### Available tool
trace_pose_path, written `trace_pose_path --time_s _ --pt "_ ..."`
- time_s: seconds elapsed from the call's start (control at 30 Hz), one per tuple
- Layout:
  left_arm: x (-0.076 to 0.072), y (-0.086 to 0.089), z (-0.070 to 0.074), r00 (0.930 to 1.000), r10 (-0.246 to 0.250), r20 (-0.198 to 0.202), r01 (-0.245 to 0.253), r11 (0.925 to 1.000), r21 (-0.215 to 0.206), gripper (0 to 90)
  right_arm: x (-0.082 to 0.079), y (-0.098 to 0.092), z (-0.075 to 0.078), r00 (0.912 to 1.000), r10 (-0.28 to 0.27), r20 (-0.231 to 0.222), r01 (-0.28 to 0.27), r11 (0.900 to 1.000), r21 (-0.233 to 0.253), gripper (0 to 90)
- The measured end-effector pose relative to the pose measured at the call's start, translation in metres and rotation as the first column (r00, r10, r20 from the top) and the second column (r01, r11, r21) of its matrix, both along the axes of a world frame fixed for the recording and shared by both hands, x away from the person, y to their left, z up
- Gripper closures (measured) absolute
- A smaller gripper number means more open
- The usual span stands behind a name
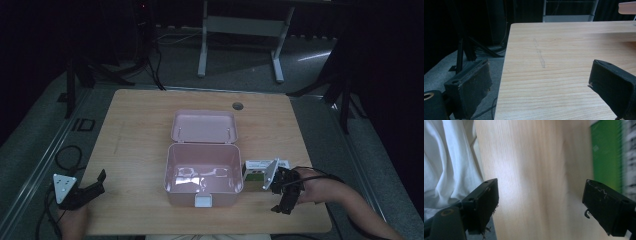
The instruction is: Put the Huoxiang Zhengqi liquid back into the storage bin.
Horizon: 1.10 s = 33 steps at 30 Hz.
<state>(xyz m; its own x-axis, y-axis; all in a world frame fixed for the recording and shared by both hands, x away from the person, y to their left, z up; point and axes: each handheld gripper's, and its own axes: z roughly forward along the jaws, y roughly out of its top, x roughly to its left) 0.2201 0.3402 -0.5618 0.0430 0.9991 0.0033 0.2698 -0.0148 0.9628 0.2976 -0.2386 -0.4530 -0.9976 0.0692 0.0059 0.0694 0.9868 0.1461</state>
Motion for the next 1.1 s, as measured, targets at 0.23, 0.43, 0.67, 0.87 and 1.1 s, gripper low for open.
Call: trace_pose_path --time_s 0.23,0.43,0.67,0.87,1.1 --pt "0.0 0.0 0.0 1.0 -0.001 0.0 0.001 1.0 0.0 4.5 0.008 0.009 0.031 0.9975 0.033 0.063 -0.034 0.999 0.015 15.2" --pt "0.0 0.0 0.0 1.0 -0.002 0.0 0.002 1.0 -0.004 4.5 0.025 0.01 0.045 0.9927 0.03 0.117 -0.03 1.0 0.002 17.9" --pt "0.0 0.0 0.0 1.0 -0.003 -0.001 0.003 1.0 -0.002 4.5 0.047 0.012 0.046 0.9908 0.03 0.132 -0.028 0.999 -0.024 21.5" --pt "0.0 0.0 0.0 1.0 -0.005 -0.001 0.005 1.0 -0.002 4.5 0.064 0.014 0.038 0.9918 0.023 0.126 -0.017 0.999 -0.048 25.3" --pt "0.0 0.0 0.0 1.0 -0.006 -0.001 0.006 1.0 -0.002 4.5 0.076 0.017 0.024 0.9956 0.018 0.092 -0.012 0.998 -0.062 30.0"
